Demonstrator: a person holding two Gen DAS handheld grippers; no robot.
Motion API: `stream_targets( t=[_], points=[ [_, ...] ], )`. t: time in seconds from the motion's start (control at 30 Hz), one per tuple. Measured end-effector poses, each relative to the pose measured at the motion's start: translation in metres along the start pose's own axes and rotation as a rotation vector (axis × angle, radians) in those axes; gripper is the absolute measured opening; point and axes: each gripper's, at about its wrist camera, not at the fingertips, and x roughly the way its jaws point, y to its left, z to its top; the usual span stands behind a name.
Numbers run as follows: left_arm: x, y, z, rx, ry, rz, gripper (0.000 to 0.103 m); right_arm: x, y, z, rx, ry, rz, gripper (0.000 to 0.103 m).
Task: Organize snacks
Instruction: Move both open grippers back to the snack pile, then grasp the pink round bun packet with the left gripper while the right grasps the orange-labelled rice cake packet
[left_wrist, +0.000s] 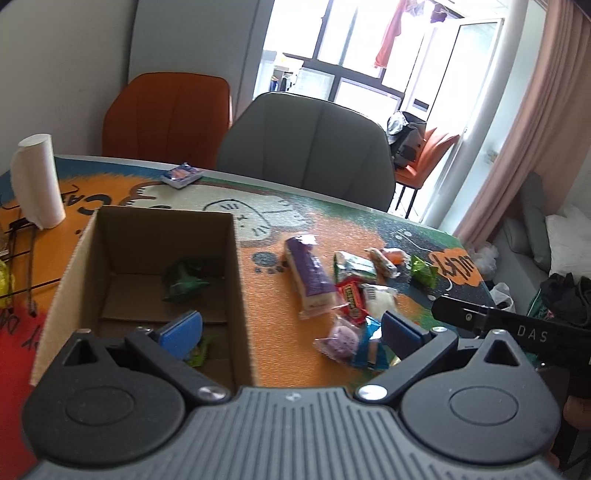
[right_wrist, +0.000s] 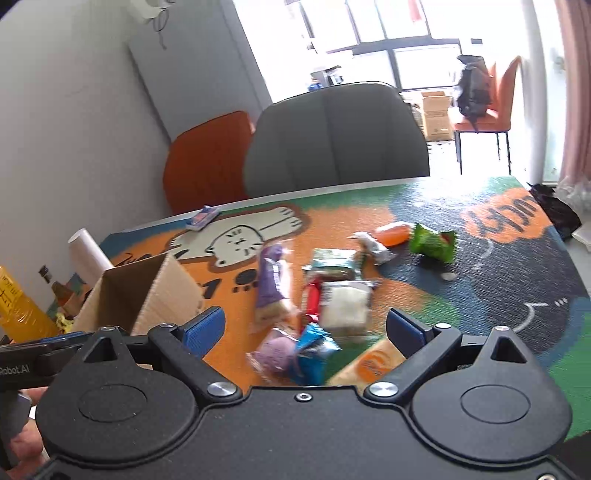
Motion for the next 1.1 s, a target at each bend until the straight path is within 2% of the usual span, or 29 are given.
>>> stream_targets(
  t=[0.17,0.27,0.43,0.53,0.63,0.93,1.1],
  points=[
    [0.008,-0.017,-0.004,0.013,-0.004,-0.018,0.100,-0.003,-0.021,-0.004,0.031,-0.004,-0.035,0.095],
    [0.011,-0.025,-0.007,0.020,-0.020,-0.019,0.095,-0.002,-0.031,-0.009,0.047,0.003,-0.049,0.095],
    [0.029,-0.037,-0.011,0.047,0.029,-0.020,0.073,0.006,-0.045,-0.018,0.080,0.022,-0.078,0.095],
    [0.043,-0.043,-0.014,0.053,0.064,-0.019,0.063,0.014,-0.051,-0.024,0.094,0.040,-0.090,0.094],
    [0.053,-0.047,-0.017,0.061,0.075,-0.015,0.058,0.022,-0.053,-0.028,0.097,0.054,-0.107,0.092],
    [0.088,-0.056,-0.021,0.073,0.124,-0.001,0.045,0.051,-0.053,-0.033,0.081,0.099,-0.148,0.088],
    [0.105,-0.059,-0.022,0.079,0.136,0.009,0.044,0.062,-0.051,-0.036,0.062,0.116,-0.156,0.082]
  ],
)
